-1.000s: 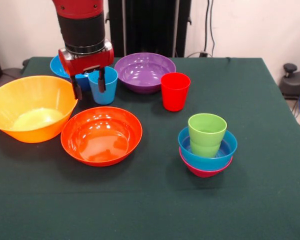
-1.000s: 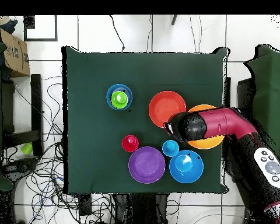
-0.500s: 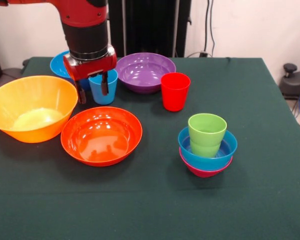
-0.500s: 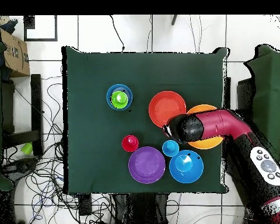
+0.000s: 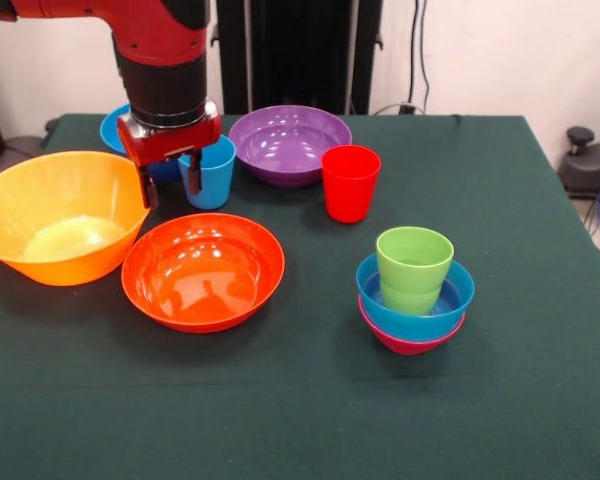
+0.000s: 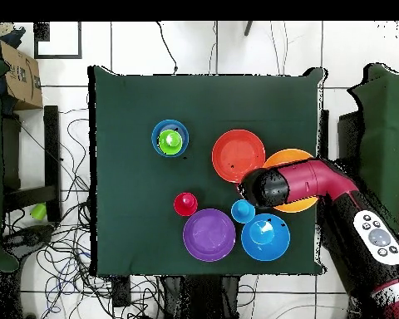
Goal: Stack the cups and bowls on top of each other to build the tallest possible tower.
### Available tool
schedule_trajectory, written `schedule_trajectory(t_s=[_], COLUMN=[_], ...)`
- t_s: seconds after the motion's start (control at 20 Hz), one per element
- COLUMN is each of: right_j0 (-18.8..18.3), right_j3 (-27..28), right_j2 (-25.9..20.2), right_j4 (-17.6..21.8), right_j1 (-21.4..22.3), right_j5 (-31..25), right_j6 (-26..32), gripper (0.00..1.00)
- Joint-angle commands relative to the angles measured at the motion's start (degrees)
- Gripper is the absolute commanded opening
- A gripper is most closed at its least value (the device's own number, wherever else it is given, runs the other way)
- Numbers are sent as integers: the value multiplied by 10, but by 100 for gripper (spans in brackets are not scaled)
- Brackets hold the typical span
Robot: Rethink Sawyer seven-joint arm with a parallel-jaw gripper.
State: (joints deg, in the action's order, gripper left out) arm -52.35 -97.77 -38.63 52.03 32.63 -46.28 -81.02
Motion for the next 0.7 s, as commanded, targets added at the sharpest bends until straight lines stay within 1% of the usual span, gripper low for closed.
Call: schedule_trajectory(t_s=[0.05,0.3,0.4,0.5,0.55,0.6,0.7], right_j0=[25,23,20,14,12,10,5], right_j3=[2,23,26,26,21,12,-1], right_j2=[26,32,34,29,26,22,14], right_j4=[51,72,79,72,65,53,36], right_j1=[-8,-33,-36,-37,-31,-11,14], right_j5=[-12,3,8,2,-2,-15,-30], right_j6=[106,111,115,127,129,135,145], gripper=[100,100,100,100,100,100,100])
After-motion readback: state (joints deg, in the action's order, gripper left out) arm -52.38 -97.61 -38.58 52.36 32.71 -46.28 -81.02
